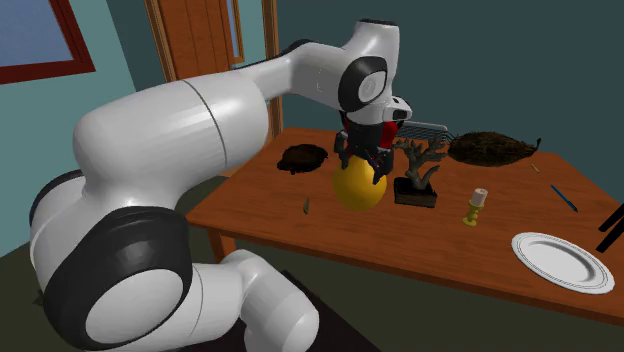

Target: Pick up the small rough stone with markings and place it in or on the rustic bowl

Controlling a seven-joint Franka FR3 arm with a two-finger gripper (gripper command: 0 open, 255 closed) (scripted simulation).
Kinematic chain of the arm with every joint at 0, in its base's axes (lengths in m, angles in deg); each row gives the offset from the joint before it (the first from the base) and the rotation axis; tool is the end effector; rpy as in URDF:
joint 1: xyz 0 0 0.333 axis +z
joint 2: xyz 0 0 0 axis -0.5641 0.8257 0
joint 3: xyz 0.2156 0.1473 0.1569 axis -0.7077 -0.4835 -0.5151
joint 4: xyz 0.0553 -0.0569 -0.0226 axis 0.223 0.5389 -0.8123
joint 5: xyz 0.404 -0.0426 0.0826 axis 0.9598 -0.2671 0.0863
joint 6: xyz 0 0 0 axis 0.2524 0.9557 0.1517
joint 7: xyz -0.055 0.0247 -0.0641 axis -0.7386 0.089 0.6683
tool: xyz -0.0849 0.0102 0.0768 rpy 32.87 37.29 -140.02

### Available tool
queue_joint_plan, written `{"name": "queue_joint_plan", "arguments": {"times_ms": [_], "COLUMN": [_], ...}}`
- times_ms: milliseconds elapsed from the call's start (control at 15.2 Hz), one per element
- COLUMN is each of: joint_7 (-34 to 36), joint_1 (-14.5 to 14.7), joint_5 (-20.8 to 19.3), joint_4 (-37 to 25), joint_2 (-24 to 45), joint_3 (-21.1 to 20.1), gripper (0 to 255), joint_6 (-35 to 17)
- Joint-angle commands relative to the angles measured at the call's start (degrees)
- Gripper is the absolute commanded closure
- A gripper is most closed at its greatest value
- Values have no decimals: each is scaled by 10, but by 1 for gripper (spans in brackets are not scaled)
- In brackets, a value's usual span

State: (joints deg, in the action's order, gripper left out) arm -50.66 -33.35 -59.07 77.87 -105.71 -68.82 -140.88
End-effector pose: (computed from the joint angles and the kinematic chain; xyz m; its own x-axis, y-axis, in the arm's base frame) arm 0.3361 -0.0057 0.6217 0.9871 0.0366 0.1559 0.0523 -0.9938 -0.0982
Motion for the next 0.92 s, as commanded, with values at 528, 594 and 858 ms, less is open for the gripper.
{"name": "queue_joint_plan", "arguments": {"times_ms": [528,594,858], "joint_7": [-26,-28,-34], "joint_1": [69,79,124], "joint_5": [11,13,20], "joint_4": [173,193,272], "joint_2": [-103,-113,-145], "joint_3": [-96,-108,-163], "gripper": [0,0,0], "joint_6": [-172,-195,-289]}}
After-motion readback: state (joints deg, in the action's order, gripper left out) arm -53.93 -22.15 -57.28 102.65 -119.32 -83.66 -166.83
